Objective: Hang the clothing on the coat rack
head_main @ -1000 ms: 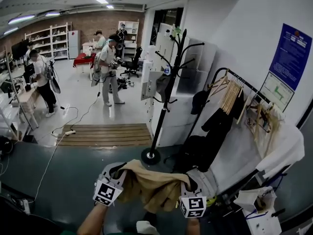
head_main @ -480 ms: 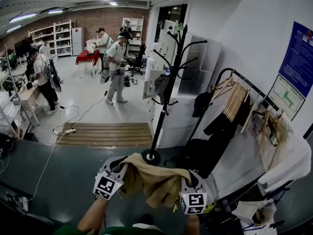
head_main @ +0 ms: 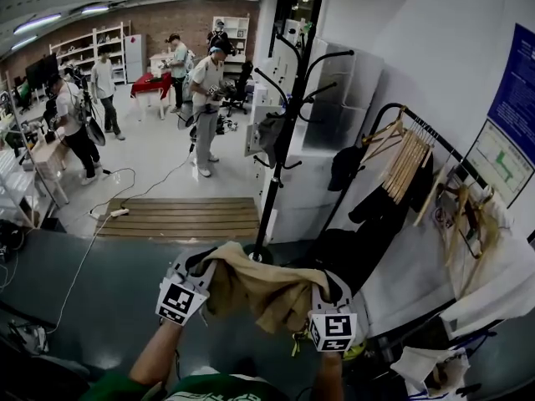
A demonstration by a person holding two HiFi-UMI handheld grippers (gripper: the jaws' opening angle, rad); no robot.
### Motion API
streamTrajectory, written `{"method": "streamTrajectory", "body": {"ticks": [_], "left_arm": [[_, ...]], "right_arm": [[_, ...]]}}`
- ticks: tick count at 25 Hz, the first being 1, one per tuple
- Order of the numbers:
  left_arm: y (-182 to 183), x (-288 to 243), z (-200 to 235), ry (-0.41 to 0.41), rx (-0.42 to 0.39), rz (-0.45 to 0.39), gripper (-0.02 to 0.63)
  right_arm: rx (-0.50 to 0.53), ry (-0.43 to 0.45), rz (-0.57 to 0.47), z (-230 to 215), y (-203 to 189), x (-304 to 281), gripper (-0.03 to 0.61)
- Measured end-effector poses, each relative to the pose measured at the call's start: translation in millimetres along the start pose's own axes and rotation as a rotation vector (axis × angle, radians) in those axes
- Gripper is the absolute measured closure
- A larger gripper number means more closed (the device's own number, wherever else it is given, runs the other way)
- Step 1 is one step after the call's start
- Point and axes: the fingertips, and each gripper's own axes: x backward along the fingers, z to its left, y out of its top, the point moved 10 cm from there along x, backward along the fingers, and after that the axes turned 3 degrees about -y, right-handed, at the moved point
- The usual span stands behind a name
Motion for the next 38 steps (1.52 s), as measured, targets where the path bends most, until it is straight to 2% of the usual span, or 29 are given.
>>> {"method": "streamTrajectory", "body": {"ticks": [9,14,19,27,38], "left_arm": [[9,-28,-1,0.003,0.003,-0.006,0.597],[10,-41,6,0.012,0.031,-0.024,0.595],[5,-59,20,-0.007,0.013,-0.034,0.597],[-9,-104,61,-0.047,0.02,-0.056,0.595],[-11,-180,131,-0.098,-0.021,-0.104,0.596]], "right_arm": [[0.008,0.009,0.011,-26,5,-14,0.518],[0.01,0.017,0.017,-32,8,-25,0.518],[0.016,0.01,0.021,-38,10,-43,0.518],[0.013,-0.029,0.03,-44,13,-92,0.518],[0.025,-0.097,0.012,-62,34,-172,0.518]]}}
